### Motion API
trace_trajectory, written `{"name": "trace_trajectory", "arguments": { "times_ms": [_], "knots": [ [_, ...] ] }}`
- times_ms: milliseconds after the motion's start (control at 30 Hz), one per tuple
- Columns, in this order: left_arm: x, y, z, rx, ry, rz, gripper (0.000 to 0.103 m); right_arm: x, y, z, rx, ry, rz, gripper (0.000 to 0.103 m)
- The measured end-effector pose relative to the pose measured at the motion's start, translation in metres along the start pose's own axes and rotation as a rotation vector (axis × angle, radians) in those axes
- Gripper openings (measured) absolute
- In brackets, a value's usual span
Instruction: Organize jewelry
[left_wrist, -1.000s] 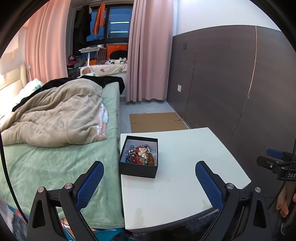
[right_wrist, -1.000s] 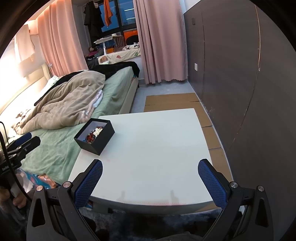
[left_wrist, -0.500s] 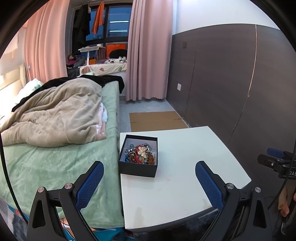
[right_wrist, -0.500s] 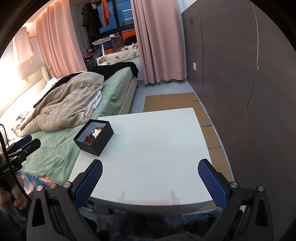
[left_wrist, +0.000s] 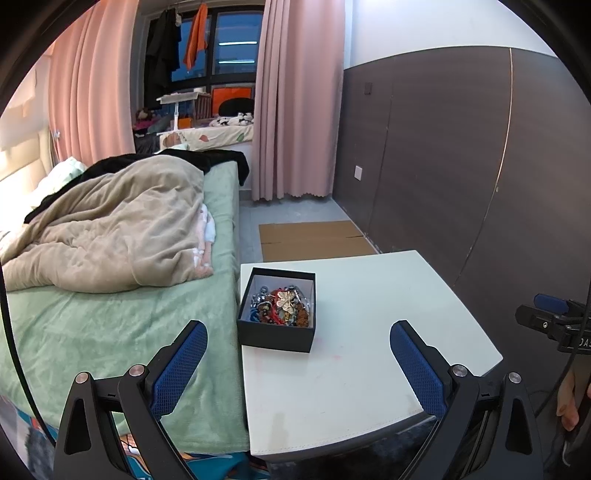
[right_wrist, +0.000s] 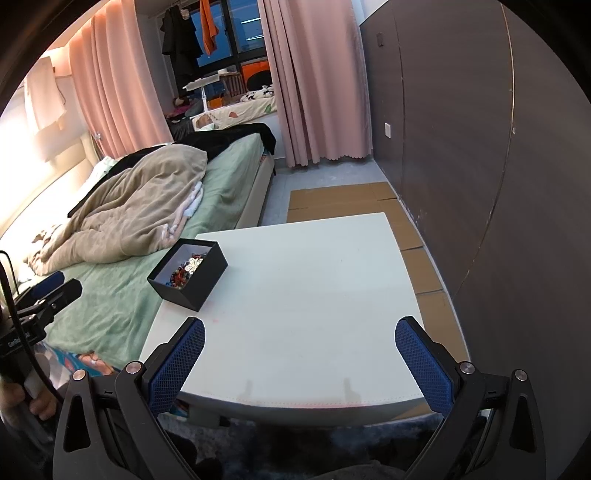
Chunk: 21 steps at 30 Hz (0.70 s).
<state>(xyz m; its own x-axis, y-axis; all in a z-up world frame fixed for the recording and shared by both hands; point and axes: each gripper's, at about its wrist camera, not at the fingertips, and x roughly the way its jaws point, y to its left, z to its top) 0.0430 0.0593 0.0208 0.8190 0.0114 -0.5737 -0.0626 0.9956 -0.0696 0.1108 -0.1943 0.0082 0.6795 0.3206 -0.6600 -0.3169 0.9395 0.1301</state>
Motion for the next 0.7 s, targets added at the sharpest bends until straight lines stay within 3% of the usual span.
{"name": "trace_trajectory", "arguments": {
  "times_ms": [700],
  "knots": [
    [-0.0023,0.0012,0.0006,0.005,-0.007,0.003,0.099,-0.0001,-0.0004,-0.0004,0.007,0.003,0.005,0.103]
  ]
}}
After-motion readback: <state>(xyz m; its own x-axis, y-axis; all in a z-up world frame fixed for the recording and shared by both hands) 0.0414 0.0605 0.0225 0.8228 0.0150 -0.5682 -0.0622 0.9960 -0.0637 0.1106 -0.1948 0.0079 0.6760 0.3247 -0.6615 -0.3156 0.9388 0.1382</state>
